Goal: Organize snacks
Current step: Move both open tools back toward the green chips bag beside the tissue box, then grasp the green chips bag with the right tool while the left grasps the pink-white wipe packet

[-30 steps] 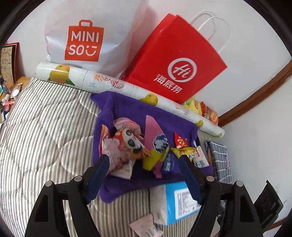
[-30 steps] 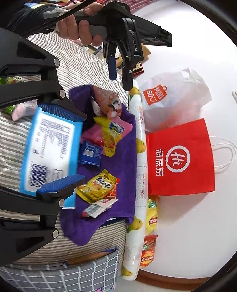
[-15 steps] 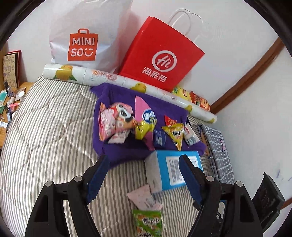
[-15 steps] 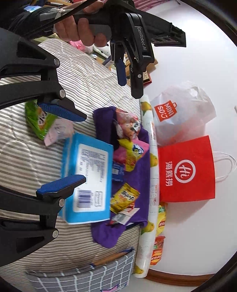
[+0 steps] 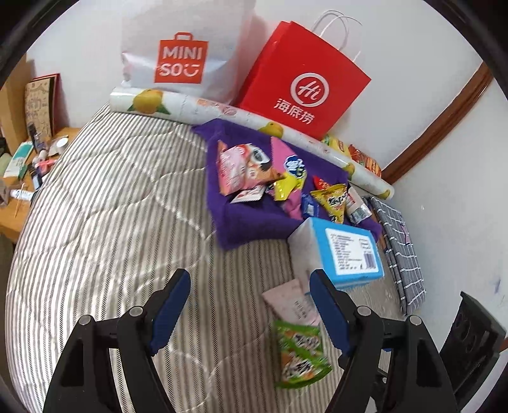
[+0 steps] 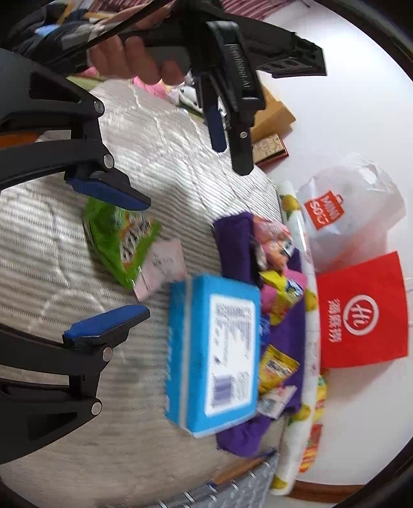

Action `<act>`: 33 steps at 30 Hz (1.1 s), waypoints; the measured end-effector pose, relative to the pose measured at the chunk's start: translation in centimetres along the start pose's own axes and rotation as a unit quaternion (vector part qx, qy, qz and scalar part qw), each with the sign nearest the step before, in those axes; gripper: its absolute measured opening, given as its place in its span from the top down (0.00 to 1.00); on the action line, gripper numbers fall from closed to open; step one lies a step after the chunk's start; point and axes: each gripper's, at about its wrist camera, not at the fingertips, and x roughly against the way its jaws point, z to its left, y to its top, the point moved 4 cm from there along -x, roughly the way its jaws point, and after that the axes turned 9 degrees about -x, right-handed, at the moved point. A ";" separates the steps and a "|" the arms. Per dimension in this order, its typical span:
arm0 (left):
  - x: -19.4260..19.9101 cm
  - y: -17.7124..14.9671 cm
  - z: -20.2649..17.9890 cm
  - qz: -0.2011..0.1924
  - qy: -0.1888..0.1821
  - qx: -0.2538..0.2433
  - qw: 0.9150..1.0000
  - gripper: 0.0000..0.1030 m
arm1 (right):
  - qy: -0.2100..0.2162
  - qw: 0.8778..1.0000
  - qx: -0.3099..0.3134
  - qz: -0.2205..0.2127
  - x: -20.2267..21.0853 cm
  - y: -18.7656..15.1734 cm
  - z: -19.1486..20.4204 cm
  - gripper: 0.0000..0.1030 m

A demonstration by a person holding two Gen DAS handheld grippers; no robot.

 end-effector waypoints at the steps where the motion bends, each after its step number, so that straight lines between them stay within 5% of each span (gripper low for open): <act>1: 0.1 -0.2 0.2 0.000 -0.001 0.003 1.000 0.27 | 0.007 1.000 -0.005 0.004 -0.2 0.0 0.3 0.37; 8: 0.8 -1.4 1.0 0.000 -0.003 0.011 1.000 0.27 | -0.027 0.999 -0.006 0.020 -2.9 0.7 1.7 0.37; 17: 0.3 -2.2 1.4 0.004 -0.011 0.020 1.000 0.27 | -0.067 0.996 0.018 0.060 -3.9 -2.4 1.9 0.37; 22: -0.2 -2.7 1.3 0.009 -0.014 0.020 1.000 0.27 | -0.058 0.996 -0.006 0.070 -5.1 -3.0 1.2 0.37; 33: -1.1 -3.4 1.0 0.010 0.005 -0.004 1.000 0.27 | -0.037 0.999 -0.005 0.006 -4.0 -2.8 1.0 0.53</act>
